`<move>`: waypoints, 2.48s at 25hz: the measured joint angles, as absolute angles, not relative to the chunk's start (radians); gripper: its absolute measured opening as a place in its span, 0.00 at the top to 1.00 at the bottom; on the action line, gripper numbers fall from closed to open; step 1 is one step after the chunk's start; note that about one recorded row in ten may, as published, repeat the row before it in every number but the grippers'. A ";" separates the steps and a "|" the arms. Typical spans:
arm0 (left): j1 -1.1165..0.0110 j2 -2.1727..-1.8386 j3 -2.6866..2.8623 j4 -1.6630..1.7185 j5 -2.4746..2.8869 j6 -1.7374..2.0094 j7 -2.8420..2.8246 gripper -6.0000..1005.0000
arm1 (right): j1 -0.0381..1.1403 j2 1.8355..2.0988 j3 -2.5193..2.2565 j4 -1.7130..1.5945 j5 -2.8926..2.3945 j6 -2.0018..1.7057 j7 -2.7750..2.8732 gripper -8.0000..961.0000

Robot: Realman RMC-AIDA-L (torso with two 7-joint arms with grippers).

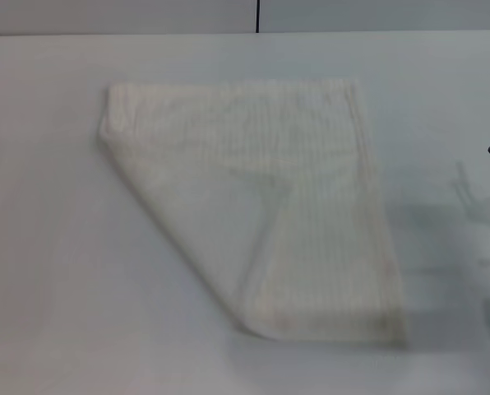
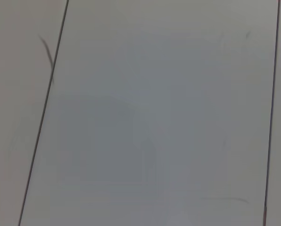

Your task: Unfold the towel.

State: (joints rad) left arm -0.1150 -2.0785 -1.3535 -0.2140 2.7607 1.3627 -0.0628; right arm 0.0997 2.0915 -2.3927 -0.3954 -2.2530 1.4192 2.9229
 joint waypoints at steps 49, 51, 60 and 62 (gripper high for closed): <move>-0.224 -1.822 -1.017 -1.588 2.828 -0.424 0.105 0.18 | 0.644 2.067 -1.168 -1.152 -2.609 -1.130 2.847 0.99; -0.248 -1.894 -1.080 -1.594 2.734 -0.558 0.285 0.18 | 0.691 2.067 -1.158 -1.113 -2.633 -1.138 2.847 0.99; -0.294 -2.058 -1.350 -1.548 2.452 -0.862 0.777 0.18 | 0.843 2.044 -1.150 -0.922 -2.665 -1.159 2.852 0.99; -0.308 -2.061 -1.353 -1.532 2.441 -0.874 0.782 0.20 | 0.874 2.042 -1.147 -0.874 -2.669 -1.156 2.850 0.99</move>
State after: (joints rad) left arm -0.3076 -2.0606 -1.3532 -1.5321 2.4415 -0.8743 0.7819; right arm 0.8735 2.0417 -1.1469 -0.8742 -2.6685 -1.1556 2.8505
